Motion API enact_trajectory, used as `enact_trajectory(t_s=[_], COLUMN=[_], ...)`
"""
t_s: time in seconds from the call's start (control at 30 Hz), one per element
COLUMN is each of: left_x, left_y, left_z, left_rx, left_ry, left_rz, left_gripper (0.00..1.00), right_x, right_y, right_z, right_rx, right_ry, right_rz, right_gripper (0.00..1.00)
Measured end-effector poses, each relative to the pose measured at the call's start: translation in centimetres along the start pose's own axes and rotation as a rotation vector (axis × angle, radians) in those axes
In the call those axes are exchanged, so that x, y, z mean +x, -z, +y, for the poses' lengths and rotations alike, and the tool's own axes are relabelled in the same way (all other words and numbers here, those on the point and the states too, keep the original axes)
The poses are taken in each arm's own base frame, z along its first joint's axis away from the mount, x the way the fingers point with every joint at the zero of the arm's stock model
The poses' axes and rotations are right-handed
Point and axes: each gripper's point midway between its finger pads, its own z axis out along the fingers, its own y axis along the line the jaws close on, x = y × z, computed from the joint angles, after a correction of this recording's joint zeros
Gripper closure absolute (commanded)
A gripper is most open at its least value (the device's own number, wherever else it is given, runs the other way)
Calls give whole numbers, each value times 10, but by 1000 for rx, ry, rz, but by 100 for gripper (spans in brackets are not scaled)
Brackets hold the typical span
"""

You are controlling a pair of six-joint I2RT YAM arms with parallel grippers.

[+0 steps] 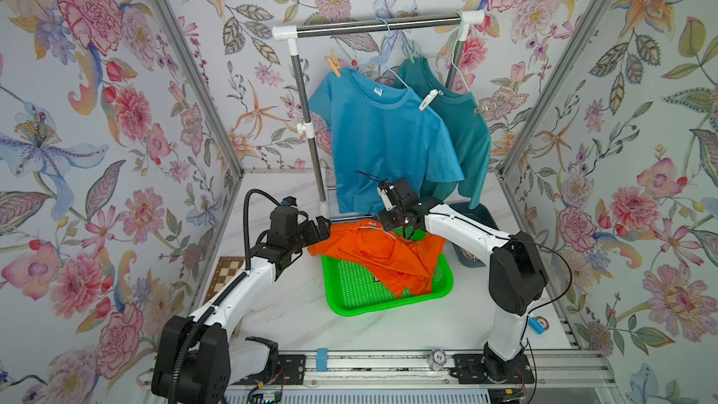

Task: Use clothespins to secure the t-shirt on both sides of the hanger
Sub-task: Adjust the T-shirt on the hanger.

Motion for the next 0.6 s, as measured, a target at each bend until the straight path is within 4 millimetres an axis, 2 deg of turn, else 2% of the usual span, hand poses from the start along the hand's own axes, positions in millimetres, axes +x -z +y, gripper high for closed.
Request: enact_trajectory(t_s=[0.2, 0.3, 0.4, 0.53, 0.6], left_x=[0, 0, 0, 1, 2], left_y=[0, 0, 0, -1, -2], left_z=[0, 0, 0, 1, 2], left_rx=[0, 1, 0, -2, -4], left_ry=[0, 0, 0, 1, 1], left_rz=[0, 0, 0, 4, 8], left_gripper=[0, 0, 0, 0, 0], right_x=[-6, -23, -64, -130, -155], right_y=[0, 8, 30, 72, 84], right_z=[-17, -29, -37, -49, -53], right_rx=[20, 24, 17, 12, 13], right_ry=[-30, -54, -79, -110, -119], right_rz=[-11, -45, -141, -318, -388], right_gripper=[100, 100, 100, 100, 100])
